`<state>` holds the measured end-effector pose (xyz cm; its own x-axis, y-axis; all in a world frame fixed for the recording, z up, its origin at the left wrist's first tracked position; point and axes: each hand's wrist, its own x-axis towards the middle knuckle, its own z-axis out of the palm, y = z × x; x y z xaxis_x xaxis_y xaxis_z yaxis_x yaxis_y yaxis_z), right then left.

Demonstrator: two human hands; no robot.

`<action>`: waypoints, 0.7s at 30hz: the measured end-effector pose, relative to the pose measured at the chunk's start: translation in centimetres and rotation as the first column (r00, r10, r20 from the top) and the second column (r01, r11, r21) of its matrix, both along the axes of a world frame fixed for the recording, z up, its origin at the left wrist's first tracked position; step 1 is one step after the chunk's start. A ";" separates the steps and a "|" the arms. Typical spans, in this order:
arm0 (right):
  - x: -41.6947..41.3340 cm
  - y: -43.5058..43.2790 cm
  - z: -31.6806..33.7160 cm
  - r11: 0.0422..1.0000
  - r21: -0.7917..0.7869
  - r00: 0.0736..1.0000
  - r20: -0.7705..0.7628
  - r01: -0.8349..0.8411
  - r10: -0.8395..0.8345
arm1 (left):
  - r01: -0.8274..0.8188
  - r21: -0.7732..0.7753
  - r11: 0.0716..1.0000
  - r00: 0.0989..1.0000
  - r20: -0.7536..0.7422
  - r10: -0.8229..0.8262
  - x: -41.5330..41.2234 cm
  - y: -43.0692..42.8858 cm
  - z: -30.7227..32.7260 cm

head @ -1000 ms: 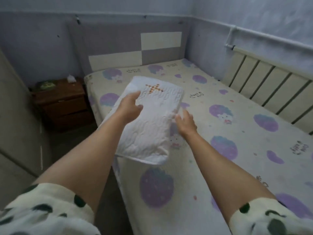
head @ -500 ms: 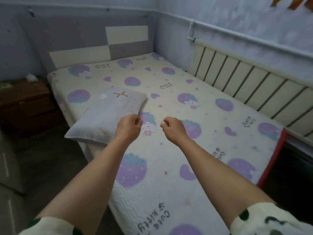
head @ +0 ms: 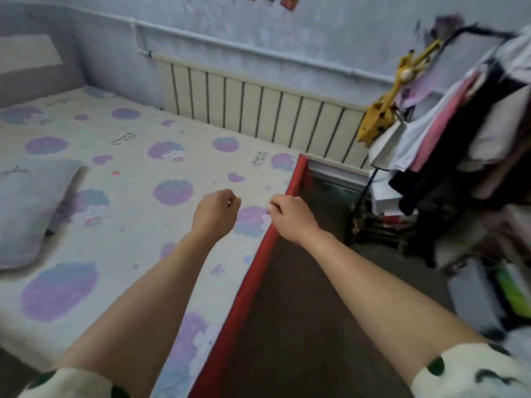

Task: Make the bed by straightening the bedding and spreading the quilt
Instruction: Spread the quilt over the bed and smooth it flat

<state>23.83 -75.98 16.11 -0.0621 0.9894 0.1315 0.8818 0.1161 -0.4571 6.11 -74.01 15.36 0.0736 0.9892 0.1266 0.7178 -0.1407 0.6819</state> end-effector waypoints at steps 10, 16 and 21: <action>27.1 -17.8 0.0 0.915 0.033 0.916 -0.005 0.402 -0.402 | 0.466 0.020 0.884 0.884 -0.060 -0.464 30.2 -10.8 0.4; 38.6 -28.8 -2.0 0.744 0.028 0.744 -0.029 0.668 -0.667 | 0.714 -0.078 0.696 0.696 -0.032 -0.717 45.1 -16.8 -1.1; 45.5 -35.7 -2.0 0.546 0.037 0.547 -0.026 0.837 -0.837 | 0.866 -0.100 0.490 0.492 -0.006 -0.870 55.2 -21.7 -1.6</action>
